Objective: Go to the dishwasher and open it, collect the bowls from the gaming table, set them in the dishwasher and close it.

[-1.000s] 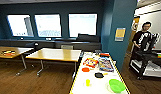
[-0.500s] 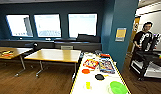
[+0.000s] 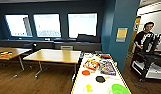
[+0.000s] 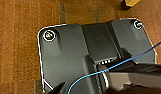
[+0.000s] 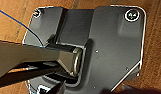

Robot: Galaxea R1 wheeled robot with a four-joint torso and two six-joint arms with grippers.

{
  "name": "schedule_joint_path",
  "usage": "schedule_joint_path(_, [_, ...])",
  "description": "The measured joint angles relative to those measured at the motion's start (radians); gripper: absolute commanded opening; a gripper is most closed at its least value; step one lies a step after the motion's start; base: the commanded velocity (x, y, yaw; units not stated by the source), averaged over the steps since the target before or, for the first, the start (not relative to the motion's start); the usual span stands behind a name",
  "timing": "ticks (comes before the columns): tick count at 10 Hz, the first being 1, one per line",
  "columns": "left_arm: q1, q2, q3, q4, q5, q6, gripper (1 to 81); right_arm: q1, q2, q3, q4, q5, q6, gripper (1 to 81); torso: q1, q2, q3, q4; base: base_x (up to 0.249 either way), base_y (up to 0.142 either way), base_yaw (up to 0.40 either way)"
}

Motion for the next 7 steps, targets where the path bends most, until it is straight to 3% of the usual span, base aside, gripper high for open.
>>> schedule_joint_path(3, [0.0, 0.0, 0.0, 0.0, 0.0, 0.0, 81.1, 0.0, 0.001, 0.0, 0.0, 0.0, 0.0, 81.1, 0.0, 0.0, 0.0, 0.0, 0.078, 0.0, 0.0])
schedule_joint_path(7, [-0.003, 0.0, 0.0, 0.0, -0.001, 0.0, 81.1, 0.0, 0.008, 0.0, 0.001, 0.003, 0.001, 81.1, 0.0, 0.0, 0.0, 0.0, 0.0, 0.0, 0.0])
